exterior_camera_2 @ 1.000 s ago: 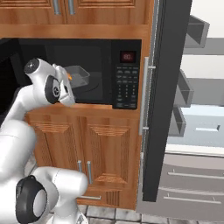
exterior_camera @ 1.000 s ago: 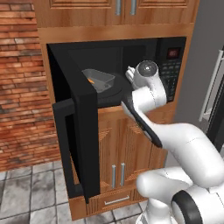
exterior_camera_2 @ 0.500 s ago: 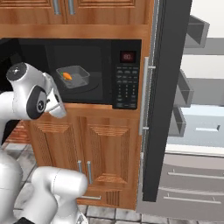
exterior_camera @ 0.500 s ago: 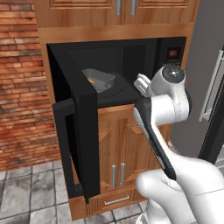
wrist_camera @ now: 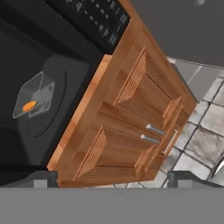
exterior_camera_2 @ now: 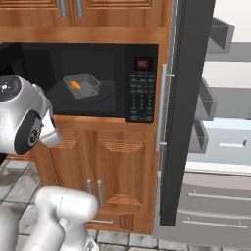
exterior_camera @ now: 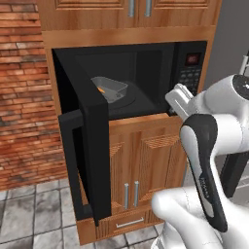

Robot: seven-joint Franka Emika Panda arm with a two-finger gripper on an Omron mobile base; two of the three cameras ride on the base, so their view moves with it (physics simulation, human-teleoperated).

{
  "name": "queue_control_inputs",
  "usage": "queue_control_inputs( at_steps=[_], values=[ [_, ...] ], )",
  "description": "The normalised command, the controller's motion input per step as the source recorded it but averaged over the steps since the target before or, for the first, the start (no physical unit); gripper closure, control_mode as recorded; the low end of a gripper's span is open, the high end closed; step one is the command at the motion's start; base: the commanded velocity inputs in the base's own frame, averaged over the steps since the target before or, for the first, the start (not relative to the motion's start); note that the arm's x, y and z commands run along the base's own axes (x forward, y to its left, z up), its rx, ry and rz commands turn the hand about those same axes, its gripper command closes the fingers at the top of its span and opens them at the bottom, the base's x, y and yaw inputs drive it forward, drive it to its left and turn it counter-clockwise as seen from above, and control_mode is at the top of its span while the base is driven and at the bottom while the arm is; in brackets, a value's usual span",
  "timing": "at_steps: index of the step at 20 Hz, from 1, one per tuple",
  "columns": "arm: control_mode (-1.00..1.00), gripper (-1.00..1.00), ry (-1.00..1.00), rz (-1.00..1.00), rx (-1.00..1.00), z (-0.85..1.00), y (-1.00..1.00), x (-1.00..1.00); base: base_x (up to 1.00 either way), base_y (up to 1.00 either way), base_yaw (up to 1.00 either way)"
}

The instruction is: Place the tupperware containing the shrimp and carrot meal in the microwave. Close the microwave door and press the start button to reheat the meal.

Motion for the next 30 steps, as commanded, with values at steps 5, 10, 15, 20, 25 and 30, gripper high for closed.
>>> queue_control_inputs(
  at_steps=[5, 10, 15, 20, 25, 30],
  values=[
    [-1.0, -1.0, 0.22, 0.1, 0.09, 0.5, 0.0, -0.77, 0.0, 0.0, 0.0],
    [-1.0, -1.0, 0.15, 0.23, 0.01, 0.34, 0.0, -0.43, 0.0, 0.0, 0.0],
    [-1.0, -1.0, -0.01, 0.38, -0.08, -0.02, 0.0, -0.41, 0.0, 0.0, 0.0],
    [-1.0, -1.0, -0.19, 0.43, -0.1, -0.33, 0.0, -0.25, 0.0, 0.0, 0.0],
    [-1.0, -1.0, -0.14, 0.39, -0.17, -0.03, 0.02, -0.13, 0.0, 0.0, 0.0],
    [-1.0, -1.0, -0.08, 0.32, -0.21, 0.05, 0.15, -0.16, 0.0, 0.0, 0.0]
  ],
)
